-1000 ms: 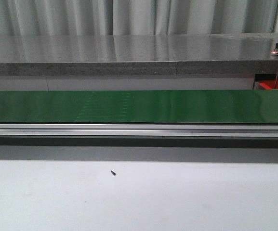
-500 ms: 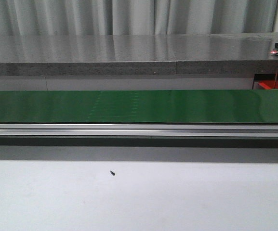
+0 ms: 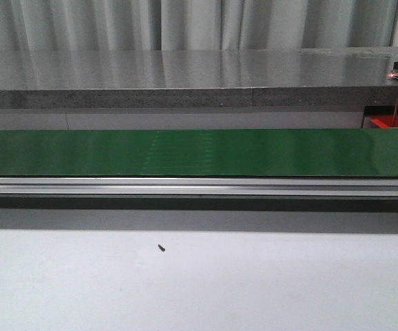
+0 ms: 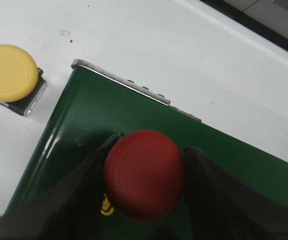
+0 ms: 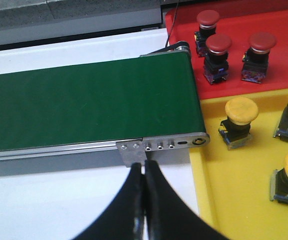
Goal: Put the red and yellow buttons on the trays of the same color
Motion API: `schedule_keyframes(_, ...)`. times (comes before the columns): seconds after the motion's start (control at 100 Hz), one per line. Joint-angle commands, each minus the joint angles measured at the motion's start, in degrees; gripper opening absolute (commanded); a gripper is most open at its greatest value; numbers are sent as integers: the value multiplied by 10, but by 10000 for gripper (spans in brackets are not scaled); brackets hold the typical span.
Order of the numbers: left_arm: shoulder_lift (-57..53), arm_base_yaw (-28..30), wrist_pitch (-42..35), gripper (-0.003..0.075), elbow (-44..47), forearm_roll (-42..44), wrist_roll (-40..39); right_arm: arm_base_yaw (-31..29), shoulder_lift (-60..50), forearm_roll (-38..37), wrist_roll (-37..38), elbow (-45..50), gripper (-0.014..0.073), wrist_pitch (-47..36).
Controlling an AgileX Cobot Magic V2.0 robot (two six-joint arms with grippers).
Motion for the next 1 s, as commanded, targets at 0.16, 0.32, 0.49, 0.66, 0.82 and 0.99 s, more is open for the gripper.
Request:
schedule_keyframes(0.16,-33,-3,-14,598,-14,-17,11,0,0,0,-2,-15,-122,-44)
schedule_keyframes(0.32,-48,-3,-15,571,-14,-18,14,0,0,0,-2,-15,-122,-44)
schedule_keyframes(0.49,-85,-1,-32,564,-14,-16,16,0,0,0,-2,-15,-122,-44)
schedule_keyframes(0.66,-112,1,-51,564,-14,-8,16,0,0,0,-2,-15,-122,-44)
schedule_keyframes(0.82,-112,14,-63,564,-14,-7,1,0,0,0,-2,-15,-122,-44)
schedule_keyframes(0.99,-112,48,-78,563,-14,-7,-27,0,0,0,-2,-15,-122,-44)
